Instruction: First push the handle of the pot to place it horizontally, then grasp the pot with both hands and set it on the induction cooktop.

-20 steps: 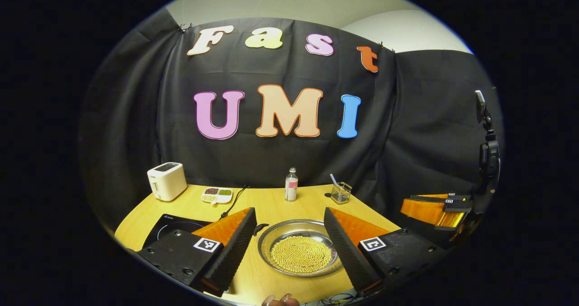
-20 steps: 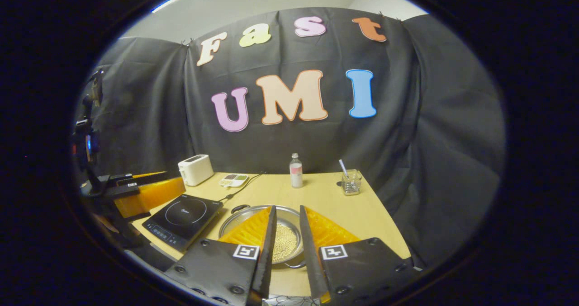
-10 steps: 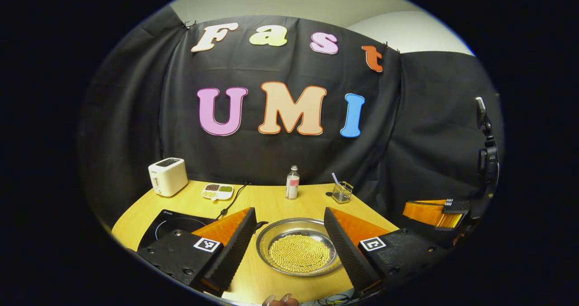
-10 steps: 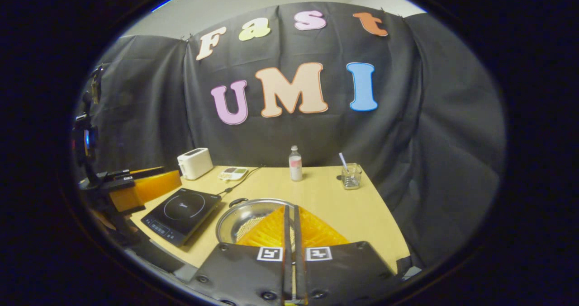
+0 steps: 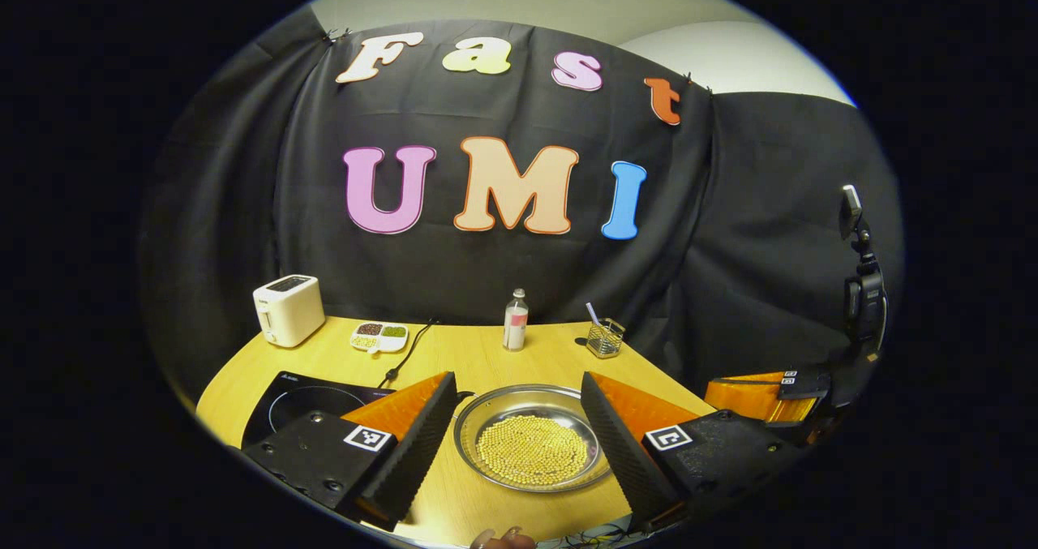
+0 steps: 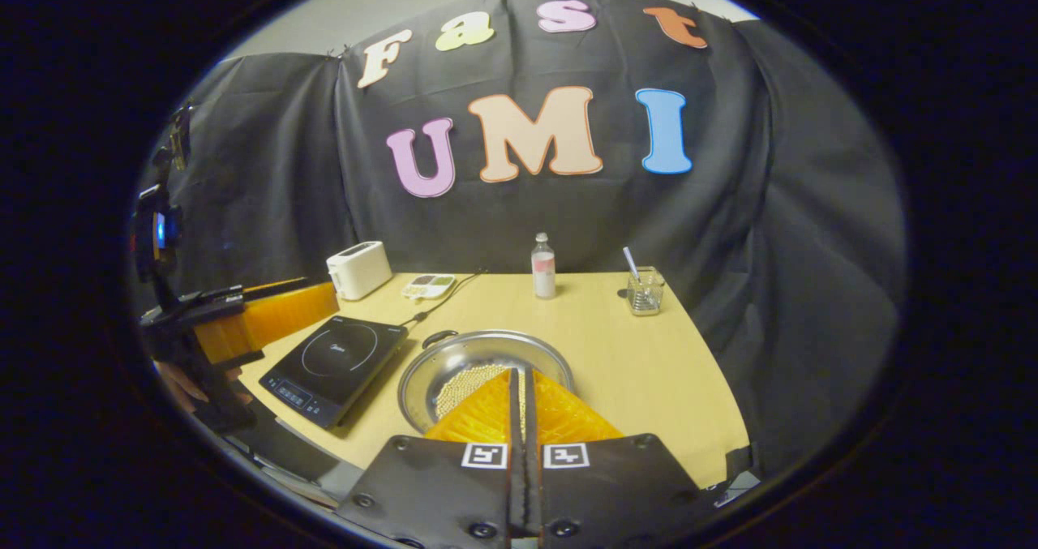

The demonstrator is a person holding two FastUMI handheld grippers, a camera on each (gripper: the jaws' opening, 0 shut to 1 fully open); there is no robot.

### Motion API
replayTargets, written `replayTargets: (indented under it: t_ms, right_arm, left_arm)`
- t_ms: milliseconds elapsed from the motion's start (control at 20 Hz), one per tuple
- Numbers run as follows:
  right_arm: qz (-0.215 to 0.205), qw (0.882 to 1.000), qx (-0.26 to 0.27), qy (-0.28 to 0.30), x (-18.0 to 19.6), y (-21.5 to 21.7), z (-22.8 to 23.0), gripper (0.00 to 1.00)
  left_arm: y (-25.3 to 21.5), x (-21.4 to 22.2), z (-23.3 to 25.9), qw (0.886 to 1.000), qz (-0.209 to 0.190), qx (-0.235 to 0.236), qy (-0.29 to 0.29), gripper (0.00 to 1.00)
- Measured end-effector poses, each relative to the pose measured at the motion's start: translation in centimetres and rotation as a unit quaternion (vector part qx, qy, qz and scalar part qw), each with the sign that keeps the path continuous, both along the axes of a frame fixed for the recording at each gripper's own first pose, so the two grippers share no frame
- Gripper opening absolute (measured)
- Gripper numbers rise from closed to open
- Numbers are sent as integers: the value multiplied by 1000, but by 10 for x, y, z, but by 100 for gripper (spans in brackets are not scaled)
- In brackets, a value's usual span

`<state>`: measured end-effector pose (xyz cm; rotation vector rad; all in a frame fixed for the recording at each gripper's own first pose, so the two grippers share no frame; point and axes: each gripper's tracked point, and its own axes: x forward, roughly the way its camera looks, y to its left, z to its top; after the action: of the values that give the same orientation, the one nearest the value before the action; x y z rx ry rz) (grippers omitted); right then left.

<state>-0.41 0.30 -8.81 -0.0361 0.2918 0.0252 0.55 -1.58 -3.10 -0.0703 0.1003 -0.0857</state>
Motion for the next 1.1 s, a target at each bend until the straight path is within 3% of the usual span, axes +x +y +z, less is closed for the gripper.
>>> replayTargets:
  t_ms: [200,350,600,1100]
  right_arm:
    - [-20,999,-6,30,-4,2,-28,0]
    - [-16,997,-7,70,-4,1,-56,2]
    - [27,991,-1,133,7,1,-98,2]
    - [107,965,22,238,11,-3,-167,0]
  left_arm:
    - [6,5,-7,1000,-22,-12,12,98]
    - [14,10,-14,999,-16,-15,25,97]
    - [19,20,-16,999,20,-19,27,96]
    - [14,35,-16,996,87,-1,28,96]
